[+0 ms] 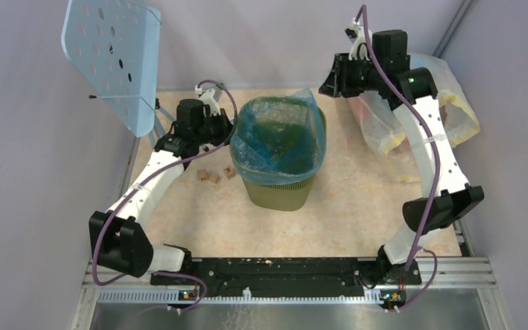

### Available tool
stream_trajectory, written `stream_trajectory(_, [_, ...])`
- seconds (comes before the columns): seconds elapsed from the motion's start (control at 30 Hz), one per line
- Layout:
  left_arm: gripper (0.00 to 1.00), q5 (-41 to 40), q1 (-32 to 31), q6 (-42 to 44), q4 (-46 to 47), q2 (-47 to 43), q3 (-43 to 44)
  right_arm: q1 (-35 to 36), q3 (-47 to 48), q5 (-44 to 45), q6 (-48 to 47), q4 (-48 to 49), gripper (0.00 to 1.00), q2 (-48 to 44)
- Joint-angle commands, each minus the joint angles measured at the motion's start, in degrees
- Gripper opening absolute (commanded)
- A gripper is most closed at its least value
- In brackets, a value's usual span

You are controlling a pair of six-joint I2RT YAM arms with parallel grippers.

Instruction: Put the trash bags into the trash bin

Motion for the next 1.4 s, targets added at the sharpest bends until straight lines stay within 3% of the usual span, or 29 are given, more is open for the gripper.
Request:
stream_trajectory(0.0, [0.05,0.73,0.12,0.70,2.30,-0.03,1.15,1.16,-3.92,-0.76,-0.83,-1.89,0.39,-4.69])
stream_trajectory(0.4, [0.05,0.77,0.13,0.77,2.19,-0.36,0.77,7.69,-8.36,5.05,-0.84,-3.38,0.30,-6.21])
stream_trajectory(0.73, [0.05,0.53,0.13,1.01,2.08,-0.82,0.35,7.81,-8.17,8.89,-1.03,-5.38,0.33,-6.72])
stream_trajectory(0.9, [0.05,0.44,0.12,1.21,2.12,-0.82,0.47,7.83,-10.05,4.22,-0.67,-4.03,0.25,-7.10])
stream_trajectory(1.0, [0.05,0.31,0.15,1.36,2.14,-0.92,0.57,7.75,-11.34,3.24,0.35,-1.86,0.01,-8.02])
stream_trajectory(1.37, [0.05,0.05,0.12,1.67,1.87,-0.80,0.15,2.69,-12.12,9.29,2.73,0.38,0.00,-12.34])
